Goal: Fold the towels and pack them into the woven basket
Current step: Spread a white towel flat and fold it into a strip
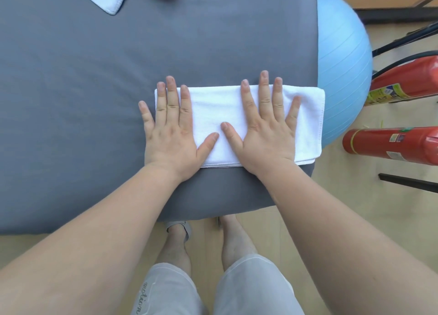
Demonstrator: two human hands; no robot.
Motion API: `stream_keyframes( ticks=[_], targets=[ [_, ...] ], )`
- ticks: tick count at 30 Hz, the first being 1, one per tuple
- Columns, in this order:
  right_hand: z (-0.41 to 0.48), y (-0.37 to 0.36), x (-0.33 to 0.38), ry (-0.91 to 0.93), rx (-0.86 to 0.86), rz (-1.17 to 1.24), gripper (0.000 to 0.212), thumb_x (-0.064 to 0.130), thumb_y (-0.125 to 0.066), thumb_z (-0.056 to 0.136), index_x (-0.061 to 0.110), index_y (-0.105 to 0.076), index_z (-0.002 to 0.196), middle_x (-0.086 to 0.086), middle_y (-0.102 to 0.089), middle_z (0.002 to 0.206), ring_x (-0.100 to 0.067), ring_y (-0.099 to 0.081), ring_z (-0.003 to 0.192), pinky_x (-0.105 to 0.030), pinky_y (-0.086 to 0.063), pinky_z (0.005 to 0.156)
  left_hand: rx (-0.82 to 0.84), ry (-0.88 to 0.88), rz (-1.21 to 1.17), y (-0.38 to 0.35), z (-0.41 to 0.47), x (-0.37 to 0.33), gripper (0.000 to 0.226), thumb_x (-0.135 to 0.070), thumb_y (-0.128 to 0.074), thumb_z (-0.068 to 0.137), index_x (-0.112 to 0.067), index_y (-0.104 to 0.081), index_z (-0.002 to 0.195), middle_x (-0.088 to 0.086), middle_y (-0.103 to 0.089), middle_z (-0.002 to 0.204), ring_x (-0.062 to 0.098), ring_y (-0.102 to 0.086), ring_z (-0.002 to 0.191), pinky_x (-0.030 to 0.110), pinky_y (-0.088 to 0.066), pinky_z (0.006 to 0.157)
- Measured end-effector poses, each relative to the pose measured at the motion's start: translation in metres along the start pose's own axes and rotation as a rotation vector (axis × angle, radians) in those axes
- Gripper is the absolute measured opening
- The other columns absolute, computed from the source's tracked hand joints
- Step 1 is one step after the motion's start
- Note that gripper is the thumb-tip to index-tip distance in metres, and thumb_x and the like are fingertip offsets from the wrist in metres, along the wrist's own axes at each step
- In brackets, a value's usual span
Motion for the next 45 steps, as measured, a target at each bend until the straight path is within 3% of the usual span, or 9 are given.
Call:
stream_keyframes(
  ticks=[15, 19, 22, 27, 32, 37, 39, 42, 45],
  targets=[
    [0.002, 0.005, -0.051, -0.037, 0.041, 0.006, 0.094, 0.078, -0.018, 0.091, 0.018, 0.004, 0.161, -0.008, 0.012, 0.169, -0.028, 0.014, 0.155, -0.059, 0.003, 0.123, 0.061, -0.013, 0.014, 0.007, 0.002, 0.003, 0.106, -0.083, -0.013, 0.084, -0.01, 0.018, 0.155, 0.012, 0.026, 0.163, 0.028, 0.023, 0.151, 0.06, 0.006, 0.12],
    [-0.007, 0.025, -0.019, 0.025, -0.048, -0.056, 0.087, 0.07, -0.02, 0.097, 0.015, 0.0, 0.161, -0.011, 0.009, 0.168, -0.031, 0.011, 0.155, -0.064, 0.009, 0.119, -0.108, 0.029, -0.193, 0.023, -0.008, 0.015, 0.092, -0.066, -0.03, 0.093, -0.01, 0.002, 0.158, 0.011, 0.012, 0.166, 0.028, 0.012, 0.153, 0.053, 0.008, 0.121],
    [-0.008, 0.022, 0.014, 0.126, -0.052, -0.046, 0.086, 0.069, -0.019, 0.097, 0.014, -0.002, 0.161, -0.007, 0.007, 0.169, -0.03, 0.009, 0.155, -0.062, 0.009, 0.12, -0.173, 0.183, -0.339, 0.034, -0.011, 0.029, 0.083, -0.05, -0.046, 0.096, -0.007, -0.012, 0.158, 0.01, -0.006, 0.167, 0.031, -0.007, 0.152, 0.047, -0.007, 0.123],
    [-0.003, -0.002, 0.019, 0.074, 0.042, -0.058, 0.089, 0.074, -0.014, 0.095, 0.017, 0.008, 0.161, -0.003, 0.015, 0.168, -0.027, 0.017, 0.154, -0.062, 0.007, 0.121, -0.168, 0.326, -0.43, 0.043, -0.004, 0.047, 0.043, -0.044, -0.064, 0.088, -0.014, -0.058, 0.118, 0.005, -0.05, 0.122, 0.03, -0.044, 0.115, 0.039, -0.04, 0.094],
    [-0.003, -0.003, 0.021, 0.071, 0.027, -0.056, 0.089, 0.073, -0.014, 0.095, 0.016, 0.007, 0.161, -0.003, 0.014, 0.168, -0.027, 0.017, 0.154, -0.061, 0.008, 0.121, -0.041, 0.333, -0.556, 0.051, 0.007, 0.047, 0.032, -0.034, -0.069, 0.084, -0.017, -0.057, 0.108, 0.0, -0.055, 0.109, 0.024, -0.055, 0.102, 0.038, -0.046, 0.083],
    [-0.005, -0.003, 0.021, 0.061, 0.029, -0.054, 0.088, 0.072, -0.012, 0.096, 0.016, 0.008, 0.161, -0.002, 0.015, 0.168, -0.027, 0.018, 0.154, -0.061, 0.007, 0.121, 0.077, 0.641, -1.069, 0.049, 0.009, 0.048, 0.029, -0.019, -0.075, 0.072, -0.007, -0.065, 0.096, 0.007, -0.072, 0.096, 0.028, -0.071, 0.092, 0.048, -0.06, 0.081],
    [-0.006, -0.002, 0.023, 0.049, 0.028, -0.042, 0.088, 0.072, -0.012, 0.095, 0.016, 0.008, 0.16, -0.002, 0.016, 0.168, -0.026, 0.019, 0.154, -0.06, 0.008, 0.121, 0.125, 0.664, -1.18, 0.049, 0.008, 0.048, 0.015, -0.01, -0.075, 0.075, -0.006, -0.065, 0.085, 0.008, -0.074, 0.091, 0.025, -0.073, 0.086, 0.041, -0.062, 0.072],
    [-0.008, -0.002, 0.034, 0.044, 0.045, -0.022, 0.089, 0.073, -0.012, 0.095, 0.016, 0.009, 0.16, -0.002, 0.017, 0.168, -0.026, 0.021, 0.153, -0.059, 0.007, 0.122, 0.11, 0.626, -1.215, 0.054, 0.001, 0.057, 0.01, -0.01, -0.074, 0.082, -0.011, -0.064, 0.085, 0.0, -0.071, 0.086, 0.017, -0.07, 0.076, 0.028, -0.055, 0.061],
    [-0.01, -0.004, 0.065, 0.076, 0.062, 0.006, 0.09, 0.074, -0.011, 0.095, 0.016, 0.01, 0.16, -0.002, 0.019, 0.168, -0.025, 0.023, 0.153, -0.059, 0.007, 0.122, 0.045, 0.605, -1.17, 0.057, -0.01, 0.085, 0.009, -0.014, -0.069, 0.085, -0.009, -0.064, 0.09, 0.001, -0.07, 0.088, 0.023, -0.07, 0.083, 0.038, -0.057, 0.072]
  ],
)
Point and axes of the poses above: each hand's wrist, its own z-axis towards the middle knuckle, its own y-axis out of the back of the hand, x = y × z, the point moved 4 cm from there along z, towards the middle knuckle
